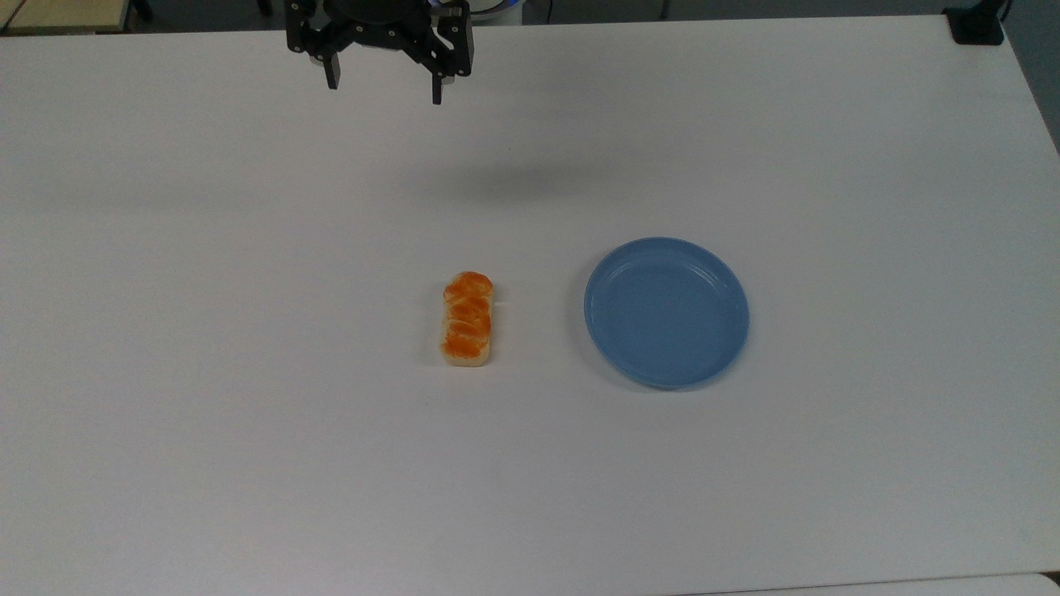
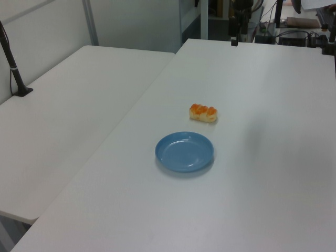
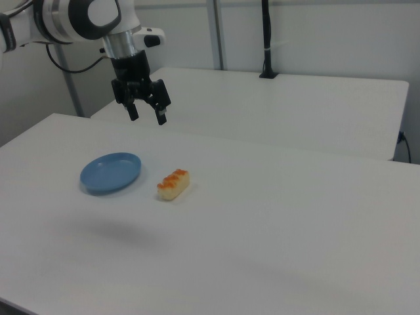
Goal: Put the bread on a plate
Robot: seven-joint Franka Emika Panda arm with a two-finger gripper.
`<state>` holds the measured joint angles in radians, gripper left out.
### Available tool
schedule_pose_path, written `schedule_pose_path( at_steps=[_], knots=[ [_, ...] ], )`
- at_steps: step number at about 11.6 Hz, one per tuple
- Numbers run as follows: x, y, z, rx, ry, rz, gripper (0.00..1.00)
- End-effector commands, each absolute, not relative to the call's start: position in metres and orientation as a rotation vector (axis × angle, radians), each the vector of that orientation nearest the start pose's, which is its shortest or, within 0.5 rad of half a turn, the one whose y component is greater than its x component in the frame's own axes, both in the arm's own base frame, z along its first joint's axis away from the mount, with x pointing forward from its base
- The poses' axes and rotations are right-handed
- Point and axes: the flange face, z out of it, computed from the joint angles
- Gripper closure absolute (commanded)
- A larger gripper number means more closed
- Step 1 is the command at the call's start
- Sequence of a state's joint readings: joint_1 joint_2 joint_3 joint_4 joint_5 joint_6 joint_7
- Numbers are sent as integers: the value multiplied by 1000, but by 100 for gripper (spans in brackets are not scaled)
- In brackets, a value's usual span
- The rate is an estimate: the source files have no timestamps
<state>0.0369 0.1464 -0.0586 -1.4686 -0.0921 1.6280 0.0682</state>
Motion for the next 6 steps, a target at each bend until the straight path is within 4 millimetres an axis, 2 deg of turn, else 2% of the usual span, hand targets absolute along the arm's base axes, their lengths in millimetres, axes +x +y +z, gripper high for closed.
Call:
schedule_pose_path(
  at_steps=[1, 6],
  knots=[
    [596, -22, 598, -3240, 107, -15, 0],
    [599, -23, 595, -3241, 103, -29, 0]
  ],
)
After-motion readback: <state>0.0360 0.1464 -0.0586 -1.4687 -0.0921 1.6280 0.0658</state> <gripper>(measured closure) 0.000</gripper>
